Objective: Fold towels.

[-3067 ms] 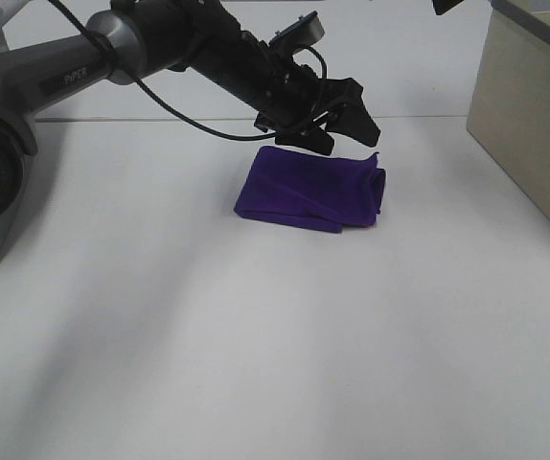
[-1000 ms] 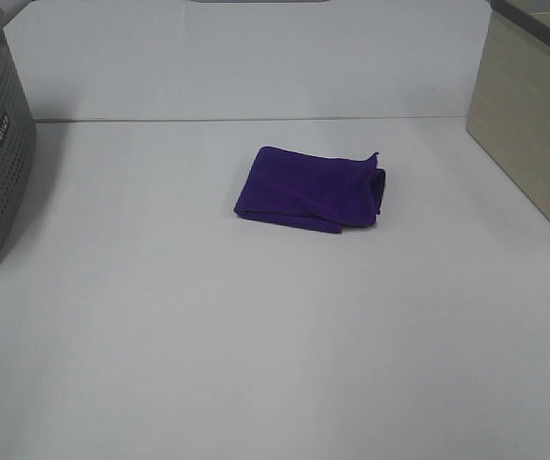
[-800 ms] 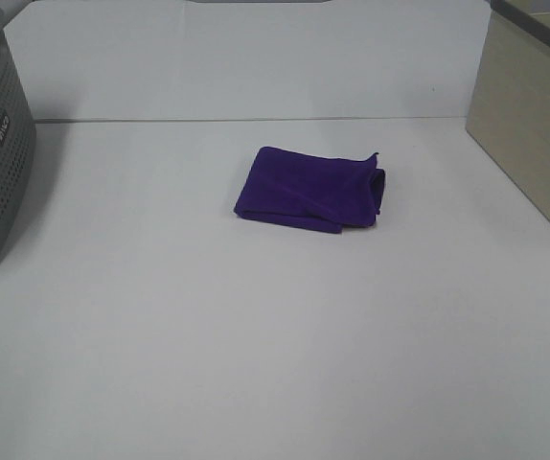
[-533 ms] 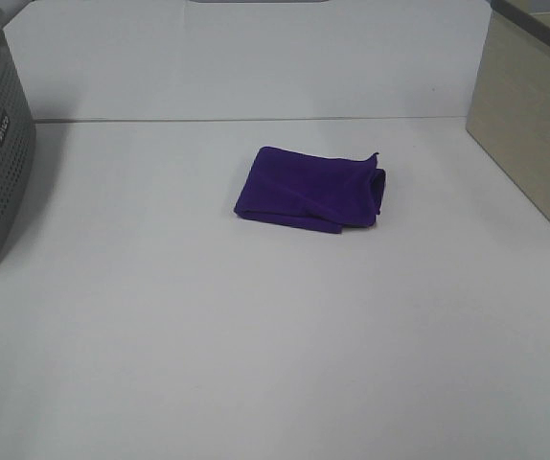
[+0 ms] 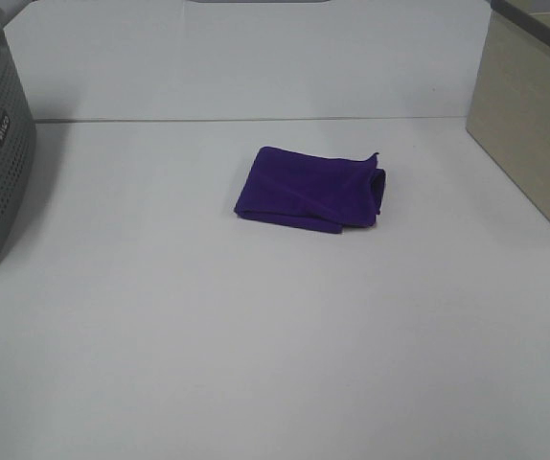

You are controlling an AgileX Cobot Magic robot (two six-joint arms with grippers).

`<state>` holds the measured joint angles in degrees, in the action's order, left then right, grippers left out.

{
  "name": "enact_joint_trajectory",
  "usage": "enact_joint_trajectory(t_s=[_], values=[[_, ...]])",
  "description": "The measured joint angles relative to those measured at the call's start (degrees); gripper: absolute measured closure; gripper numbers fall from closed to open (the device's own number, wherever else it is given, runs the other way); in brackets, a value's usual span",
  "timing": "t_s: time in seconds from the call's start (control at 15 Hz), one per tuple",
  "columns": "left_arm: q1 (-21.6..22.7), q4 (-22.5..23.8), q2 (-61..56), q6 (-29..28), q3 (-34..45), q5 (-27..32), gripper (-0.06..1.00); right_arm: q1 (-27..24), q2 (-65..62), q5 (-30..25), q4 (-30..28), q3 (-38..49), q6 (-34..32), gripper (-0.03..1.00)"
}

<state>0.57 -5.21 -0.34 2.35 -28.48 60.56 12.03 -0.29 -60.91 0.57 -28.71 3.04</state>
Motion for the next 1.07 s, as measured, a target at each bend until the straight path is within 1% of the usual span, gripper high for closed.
enact_joint_trajectory(t_s=[0.07, 0.13, 1.07], values=[[3.6, 0.0, 0.0, 0.0, 0.0, 0.0, 0.18, 0.0, 0.0, 0.1, 0.0, 0.0, 0.0, 0.20], [5.2, 0.0, 0.0, 0.0, 0.0, 0.0, 0.18, 0.0, 0.0, 0.1, 0.0, 0.0, 0.0, 0.20], [5.3, 0.0, 0.0, 0.0, 0.0, 0.0, 0.18, 0.0, 0.0, 0.1, 0.9, 0.0, -0.5, 0.20]])
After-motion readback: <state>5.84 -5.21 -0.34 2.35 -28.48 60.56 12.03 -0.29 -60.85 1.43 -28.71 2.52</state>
